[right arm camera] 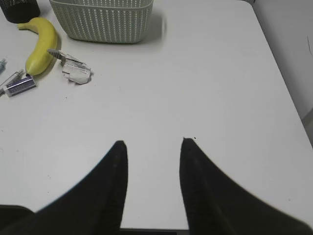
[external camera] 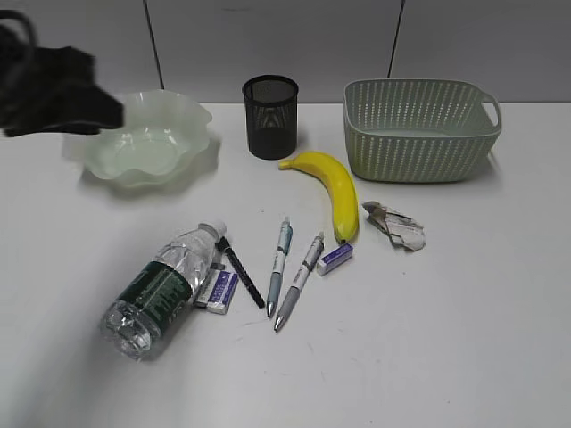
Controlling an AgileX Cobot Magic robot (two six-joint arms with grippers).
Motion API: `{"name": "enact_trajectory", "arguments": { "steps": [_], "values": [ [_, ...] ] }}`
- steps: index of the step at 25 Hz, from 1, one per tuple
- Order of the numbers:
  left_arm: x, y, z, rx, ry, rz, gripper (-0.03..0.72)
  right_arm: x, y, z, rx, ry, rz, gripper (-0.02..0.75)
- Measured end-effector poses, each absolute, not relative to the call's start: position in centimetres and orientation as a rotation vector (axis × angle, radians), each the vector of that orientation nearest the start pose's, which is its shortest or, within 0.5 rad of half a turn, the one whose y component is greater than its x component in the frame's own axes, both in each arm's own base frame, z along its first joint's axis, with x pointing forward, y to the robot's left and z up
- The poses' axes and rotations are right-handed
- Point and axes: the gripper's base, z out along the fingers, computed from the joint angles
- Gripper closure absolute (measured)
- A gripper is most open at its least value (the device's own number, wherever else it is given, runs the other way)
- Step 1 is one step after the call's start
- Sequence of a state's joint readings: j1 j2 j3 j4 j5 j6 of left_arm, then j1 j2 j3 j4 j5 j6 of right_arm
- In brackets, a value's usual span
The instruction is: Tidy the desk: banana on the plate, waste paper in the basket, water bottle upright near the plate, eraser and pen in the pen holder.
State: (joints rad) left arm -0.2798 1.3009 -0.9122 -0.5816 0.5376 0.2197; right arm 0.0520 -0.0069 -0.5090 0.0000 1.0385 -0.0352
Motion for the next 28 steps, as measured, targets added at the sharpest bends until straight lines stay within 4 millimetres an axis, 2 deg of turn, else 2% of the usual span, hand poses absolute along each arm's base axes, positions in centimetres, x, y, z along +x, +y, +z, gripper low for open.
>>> {"name": "enact_trajectory", "arguments": {
  "steps": [5, 10, 13, 16, 21, 28],
  "values": [
    [30.8, -17.4, 28.0, 0.318, 2.422, -0.690, 0.427, -0.6, 0.0, 28.2, -0.087, 2.004, 0.011, 0.440],
    [35.3, -23.8, 25.5, 0.351, 2.536, -0.790, 0.298, -0.6, 0.0, 28.2, -0.087, 2.004, 0.011, 0.440],
    [37.3, -26.6, 23.8, 0.354, 2.595, -0.817, 0.263, -0.6, 0.0, 28.2, -0.087, 2.004, 0.011, 0.440],
    [38.8, -28.7, 22.0, 0.378, 2.644, -0.814, 0.255, -0.6, 0.0, 28.2, -0.087, 2.004, 0.011, 0.440],
    [40.7, -31.1, 19.0, 0.365, 2.730, -0.772, 0.253, -0.6, 0.0, 28.2, -0.087, 2.004, 0.011, 0.440],
    [41.4, -33.1, 15.6, 0.391, 2.801, -0.662, 0.253, -0.6, 0.0, 28.2, -0.087, 2.004, 0.011, 0.440]
  ]
}}
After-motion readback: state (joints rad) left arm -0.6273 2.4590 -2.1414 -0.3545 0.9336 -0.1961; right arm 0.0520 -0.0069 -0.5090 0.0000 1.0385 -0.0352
